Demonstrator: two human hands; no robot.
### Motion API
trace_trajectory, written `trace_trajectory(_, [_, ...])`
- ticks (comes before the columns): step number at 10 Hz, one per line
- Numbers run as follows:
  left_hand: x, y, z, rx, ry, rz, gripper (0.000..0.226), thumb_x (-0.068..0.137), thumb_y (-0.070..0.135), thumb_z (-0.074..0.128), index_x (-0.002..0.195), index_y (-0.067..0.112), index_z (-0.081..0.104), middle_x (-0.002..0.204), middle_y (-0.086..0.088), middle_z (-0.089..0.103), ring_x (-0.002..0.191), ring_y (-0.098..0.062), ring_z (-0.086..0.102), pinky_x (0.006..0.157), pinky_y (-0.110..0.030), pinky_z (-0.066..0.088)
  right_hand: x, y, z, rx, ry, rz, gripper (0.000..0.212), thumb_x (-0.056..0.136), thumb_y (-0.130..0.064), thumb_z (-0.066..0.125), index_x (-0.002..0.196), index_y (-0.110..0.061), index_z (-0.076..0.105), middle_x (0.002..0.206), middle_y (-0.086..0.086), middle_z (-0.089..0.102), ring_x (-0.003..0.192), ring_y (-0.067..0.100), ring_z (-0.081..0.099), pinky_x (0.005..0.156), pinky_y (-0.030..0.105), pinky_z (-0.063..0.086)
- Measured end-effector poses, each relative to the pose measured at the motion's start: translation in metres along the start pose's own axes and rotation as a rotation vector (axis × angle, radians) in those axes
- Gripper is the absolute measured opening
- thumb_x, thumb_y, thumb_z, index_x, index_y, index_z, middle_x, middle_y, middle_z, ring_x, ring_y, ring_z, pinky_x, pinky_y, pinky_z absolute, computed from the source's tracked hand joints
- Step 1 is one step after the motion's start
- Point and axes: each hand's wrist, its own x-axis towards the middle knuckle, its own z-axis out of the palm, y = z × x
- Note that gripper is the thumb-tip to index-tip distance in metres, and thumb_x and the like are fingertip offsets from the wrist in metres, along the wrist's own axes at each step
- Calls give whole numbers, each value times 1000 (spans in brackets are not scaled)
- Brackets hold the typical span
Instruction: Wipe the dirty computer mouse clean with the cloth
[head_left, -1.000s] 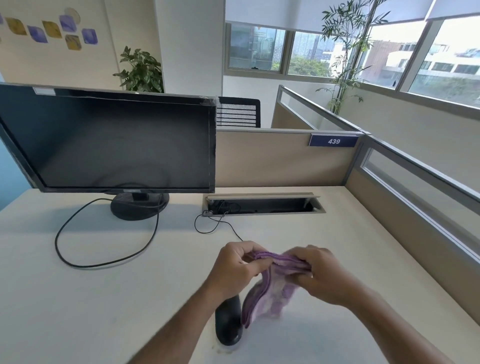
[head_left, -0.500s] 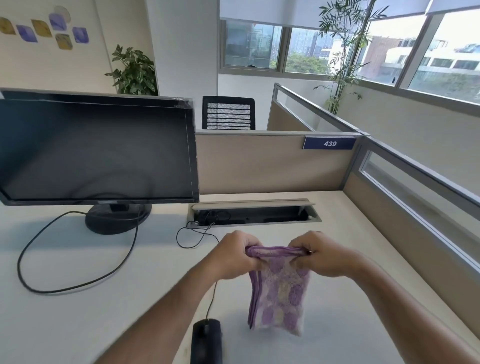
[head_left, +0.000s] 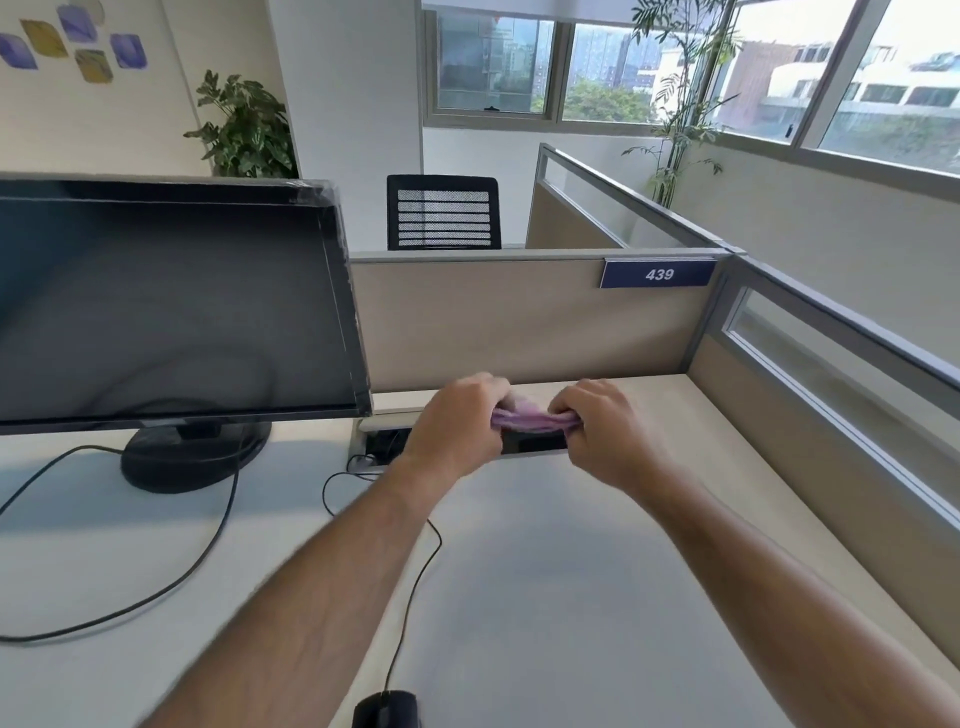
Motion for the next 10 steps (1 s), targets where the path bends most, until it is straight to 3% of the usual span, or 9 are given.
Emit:
trace_trajectory(2, [-62,-17,69,102,-179,48,20,81,-1,61,94,13,64,100,-7,69,92,-33,62,72,-40,53,-58,13,51,-85,-205,-28,21,72,1,62,82,-16,70,79,0,69,72,24,57,63,36,50])
trace_trajectory(3, [-93,-24,96,164,-347,61,11,83,9,64,90,16,61,94,-5,68,89,-30,62,74,-38,52,-91,15,72,-101,-395,-54,16,70,-10,60,79,-23,63,77,-7,65,72,18,56,62,28,40])
trace_trajectory(4, [-102,-27,102,169,-370,79,17,82,37,68,88,23,60,91,2,67,87,-23,61,73,-35,49,-102,17,78,-102,-445,-80,13,71,-35,64,80,-26,59,77,-11,61,73,17,56,62,29,38])
trace_trajectory(5, [-113,-30,108,265,-329,71,53,83,77,46,101,30,63,101,8,61,94,-15,53,83,-33,44,-109,18,85,-90,-390,-21,39,84,-61,52,95,-26,65,90,-10,62,82,16,59,72,30,44])
trace_trajectory(7, [-129,-28,118,384,-321,47,48,98,58,32,127,27,55,135,9,54,126,-19,45,107,-42,34,-124,13,102,-243,-362,-30,44,97,-47,39,134,-26,50,126,0,54,101,26,53,84,40,46])
trace_trajectory(8, [-132,-25,117,388,-340,14,52,100,58,33,136,25,51,144,8,51,131,-19,41,110,-43,32,-130,11,103,-272,-336,-29,45,98,-46,39,136,-25,49,130,1,53,104,28,54,84,42,46])
trace_trajectory(10, [-143,-19,106,319,-388,-63,94,87,84,9,153,20,30,161,4,30,147,-20,24,121,-47,17,-134,5,101,-198,-315,40,47,99,-39,44,142,-20,47,143,7,49,127,32,48,99,47,44])
